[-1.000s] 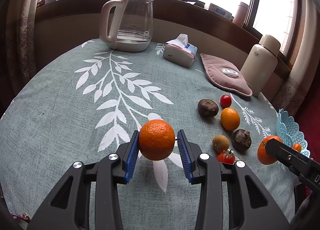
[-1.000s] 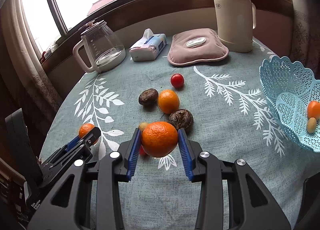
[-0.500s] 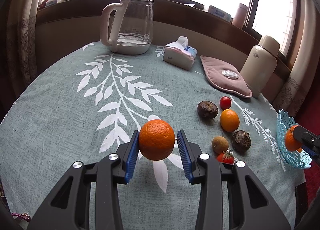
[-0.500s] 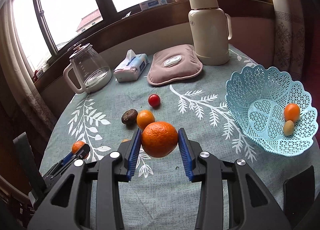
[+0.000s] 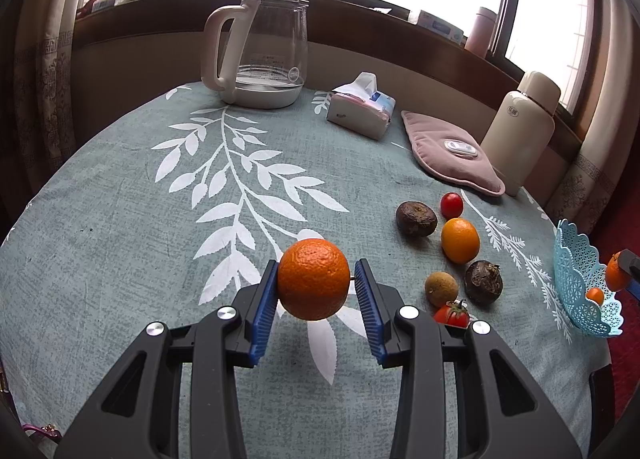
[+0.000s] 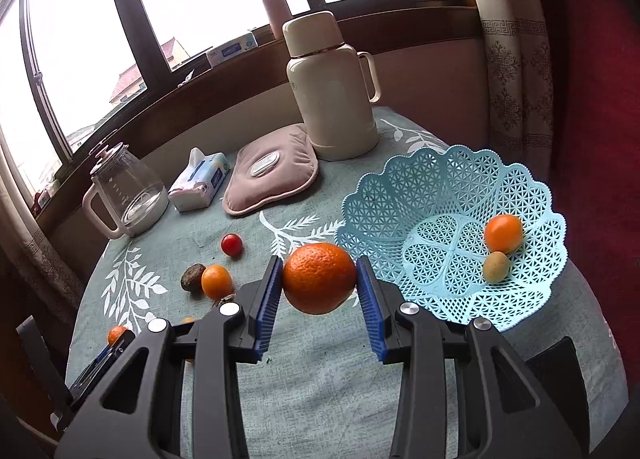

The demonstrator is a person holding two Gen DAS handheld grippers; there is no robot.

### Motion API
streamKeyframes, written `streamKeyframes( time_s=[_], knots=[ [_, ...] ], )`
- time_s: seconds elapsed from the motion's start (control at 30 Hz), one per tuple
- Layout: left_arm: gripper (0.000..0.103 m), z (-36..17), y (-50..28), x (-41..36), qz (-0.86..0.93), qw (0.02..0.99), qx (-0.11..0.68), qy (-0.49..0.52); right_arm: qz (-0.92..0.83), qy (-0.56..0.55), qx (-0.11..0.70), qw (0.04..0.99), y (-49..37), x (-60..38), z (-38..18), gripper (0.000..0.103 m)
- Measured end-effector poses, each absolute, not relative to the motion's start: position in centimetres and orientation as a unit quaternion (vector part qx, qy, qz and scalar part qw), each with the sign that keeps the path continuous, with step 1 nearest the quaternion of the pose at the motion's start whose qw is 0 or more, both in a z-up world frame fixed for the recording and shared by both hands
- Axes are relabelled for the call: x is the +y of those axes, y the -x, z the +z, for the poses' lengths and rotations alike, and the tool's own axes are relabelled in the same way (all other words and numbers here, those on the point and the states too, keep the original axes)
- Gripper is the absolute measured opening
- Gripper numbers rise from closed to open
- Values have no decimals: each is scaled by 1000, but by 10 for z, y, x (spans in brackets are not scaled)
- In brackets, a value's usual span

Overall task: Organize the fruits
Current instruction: 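Lift the orange with the right tool and carry it over the blue basket, then carry the orange held in the left tool over the blue basket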

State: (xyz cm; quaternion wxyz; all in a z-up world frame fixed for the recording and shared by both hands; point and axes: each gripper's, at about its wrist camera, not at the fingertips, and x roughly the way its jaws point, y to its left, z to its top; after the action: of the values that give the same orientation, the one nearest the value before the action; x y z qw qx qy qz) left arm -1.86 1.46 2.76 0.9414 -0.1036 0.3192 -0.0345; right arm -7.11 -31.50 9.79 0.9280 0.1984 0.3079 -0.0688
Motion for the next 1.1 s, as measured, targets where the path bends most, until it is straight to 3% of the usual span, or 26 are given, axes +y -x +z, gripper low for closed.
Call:
streamKeyframes(
  time_s=[1.1],
  knots=[
    [39,31,22,11,-31,946,308,93,-134,-235,299,915,85,-364,76,40]
  ],
)
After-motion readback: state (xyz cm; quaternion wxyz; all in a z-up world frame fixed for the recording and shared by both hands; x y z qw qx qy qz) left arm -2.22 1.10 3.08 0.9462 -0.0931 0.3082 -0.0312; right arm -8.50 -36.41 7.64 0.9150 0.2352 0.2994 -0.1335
